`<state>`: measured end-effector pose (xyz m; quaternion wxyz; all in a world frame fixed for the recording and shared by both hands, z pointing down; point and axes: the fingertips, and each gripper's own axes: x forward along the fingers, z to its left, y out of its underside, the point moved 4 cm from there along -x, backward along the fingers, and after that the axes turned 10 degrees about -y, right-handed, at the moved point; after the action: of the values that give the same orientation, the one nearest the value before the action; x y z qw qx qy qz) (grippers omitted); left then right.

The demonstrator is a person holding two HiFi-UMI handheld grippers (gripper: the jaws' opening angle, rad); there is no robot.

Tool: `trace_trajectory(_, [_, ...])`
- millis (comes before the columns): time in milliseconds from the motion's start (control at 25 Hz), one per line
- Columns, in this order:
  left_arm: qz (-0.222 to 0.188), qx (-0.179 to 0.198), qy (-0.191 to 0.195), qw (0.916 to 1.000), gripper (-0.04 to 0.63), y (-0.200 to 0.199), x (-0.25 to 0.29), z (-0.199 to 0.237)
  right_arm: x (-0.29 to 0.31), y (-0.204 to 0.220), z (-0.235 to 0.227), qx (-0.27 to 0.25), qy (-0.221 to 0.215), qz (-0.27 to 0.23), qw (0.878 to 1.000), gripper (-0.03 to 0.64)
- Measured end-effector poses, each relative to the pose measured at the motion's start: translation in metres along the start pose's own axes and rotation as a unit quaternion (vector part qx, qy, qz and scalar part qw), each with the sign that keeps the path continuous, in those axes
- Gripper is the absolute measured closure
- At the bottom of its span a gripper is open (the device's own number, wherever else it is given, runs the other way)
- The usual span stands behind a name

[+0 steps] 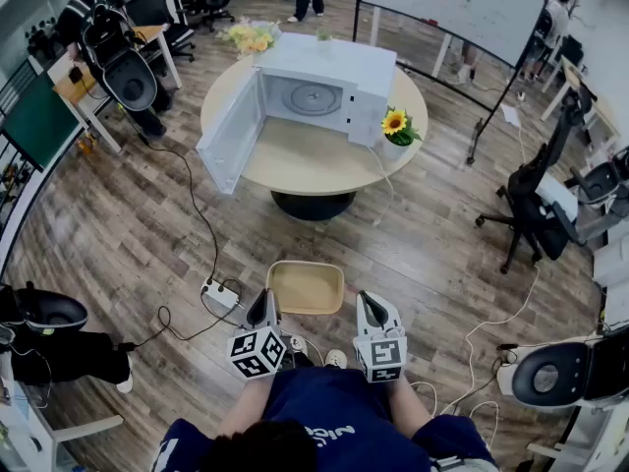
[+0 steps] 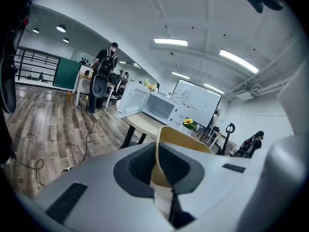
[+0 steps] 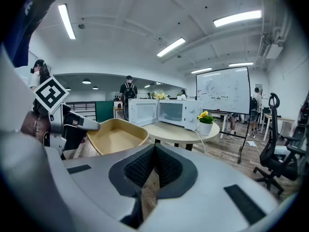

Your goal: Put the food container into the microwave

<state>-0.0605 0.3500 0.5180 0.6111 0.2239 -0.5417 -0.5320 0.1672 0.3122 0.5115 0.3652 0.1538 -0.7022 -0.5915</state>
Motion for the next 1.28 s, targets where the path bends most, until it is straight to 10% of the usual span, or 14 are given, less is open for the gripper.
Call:
trace_trajectory(960, [-0.006, -0.010, 0.016, 0.9998, 0.572, -0.020, 0.008, 0.029, 0.011, -0.007, 0.006, 0.038, 0.040, -0.020, 0.998, 0.601])
trace_trajectory(1040, [-0.007, -0.008, 0.024, 0.9997, 0.572, -0.025, 0.011, 0.031, 0.015, -0.008, 0.008, 0.048, 0.045, -0.029, 0.997, 0.562])
trace_trajectory(1120, [-0.005, -0.005, 0.030, 0.9995, 0.572, -0.027, 0.016, 0.036, 0.021, -0.009, 0.009, 0.063, 0.043, -0.035, 0.996, 0.339])
trace_trajectory(1280, [0.000, 0.003, 0.039, 0.9992, 0.572, -0.033, 0.026, 0.046, 0.031, -0.012, 0.011, 0.069, 0.057, -0.038, 0.995, 0.236])
